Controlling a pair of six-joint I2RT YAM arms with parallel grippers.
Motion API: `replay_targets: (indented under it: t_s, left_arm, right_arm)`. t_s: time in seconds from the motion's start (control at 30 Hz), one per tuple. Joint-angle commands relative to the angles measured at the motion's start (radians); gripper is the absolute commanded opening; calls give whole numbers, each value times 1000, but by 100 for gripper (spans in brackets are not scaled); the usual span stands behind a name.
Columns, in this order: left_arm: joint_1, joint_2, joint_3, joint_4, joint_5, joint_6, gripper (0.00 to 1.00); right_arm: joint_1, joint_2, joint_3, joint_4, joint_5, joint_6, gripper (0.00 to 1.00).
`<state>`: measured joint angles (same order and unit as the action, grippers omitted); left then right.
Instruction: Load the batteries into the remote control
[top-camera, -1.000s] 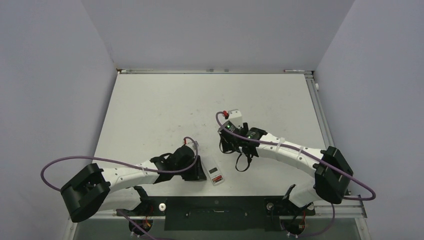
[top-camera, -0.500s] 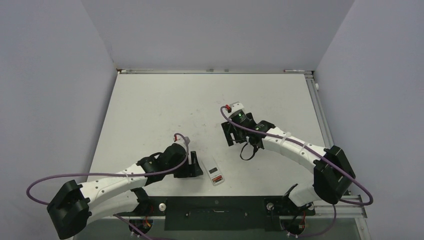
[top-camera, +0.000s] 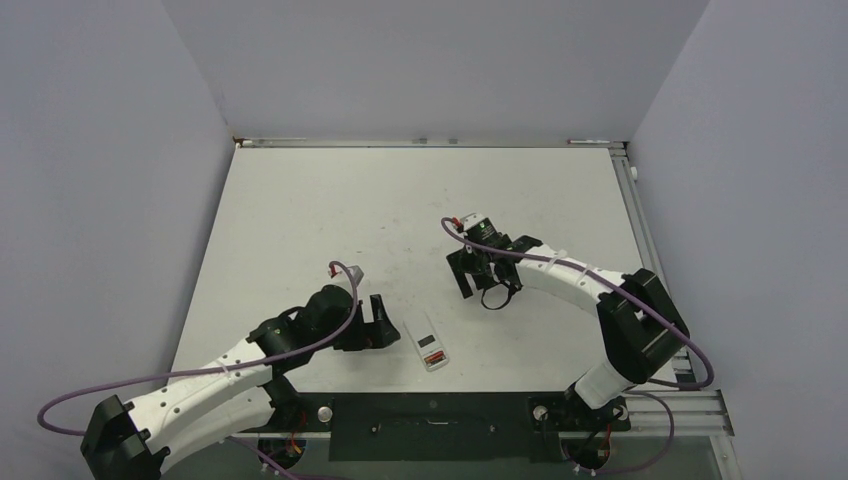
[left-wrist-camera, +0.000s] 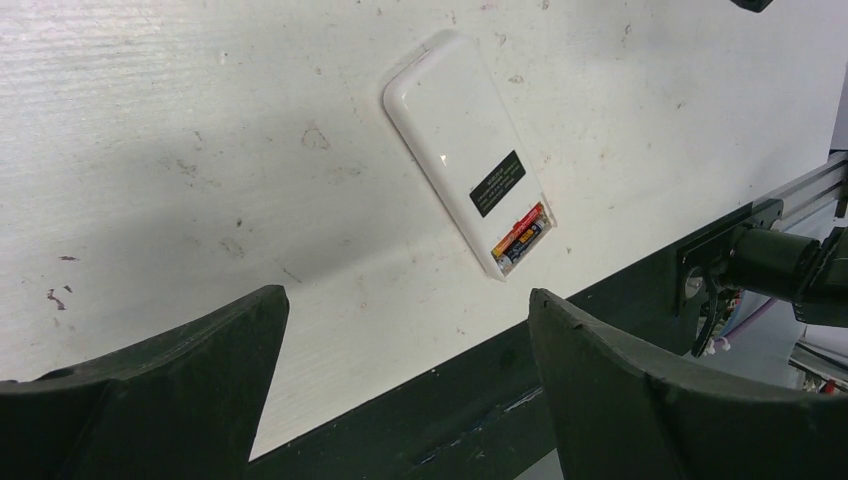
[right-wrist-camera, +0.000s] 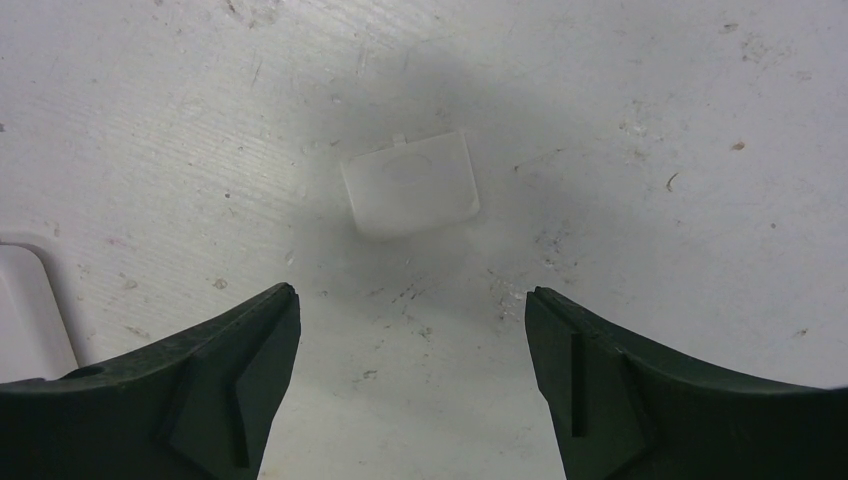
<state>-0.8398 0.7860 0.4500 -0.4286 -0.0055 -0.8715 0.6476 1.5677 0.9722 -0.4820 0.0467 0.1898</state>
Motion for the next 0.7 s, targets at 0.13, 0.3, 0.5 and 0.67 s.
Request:
replay_targets:
  t_s: [0.13,0.3,0.5,0.67]
  left_arm:
    - [19,-22,47,-32,-16,26,92]
    - [24,-18,44,-29,-10,30,95]
    - [28,-12,38,-21,-3,32,97]
    - [31,-5,35,-21,1,32,97]
  right_arm:
    - [-25,64,36,39,-39,-26,82]
    - [-48,106,56,43,-85,-40,82]
    - [-74,142,74,58,-136,-55,80]
    - [-89,167,86,68,-157,-67,78]
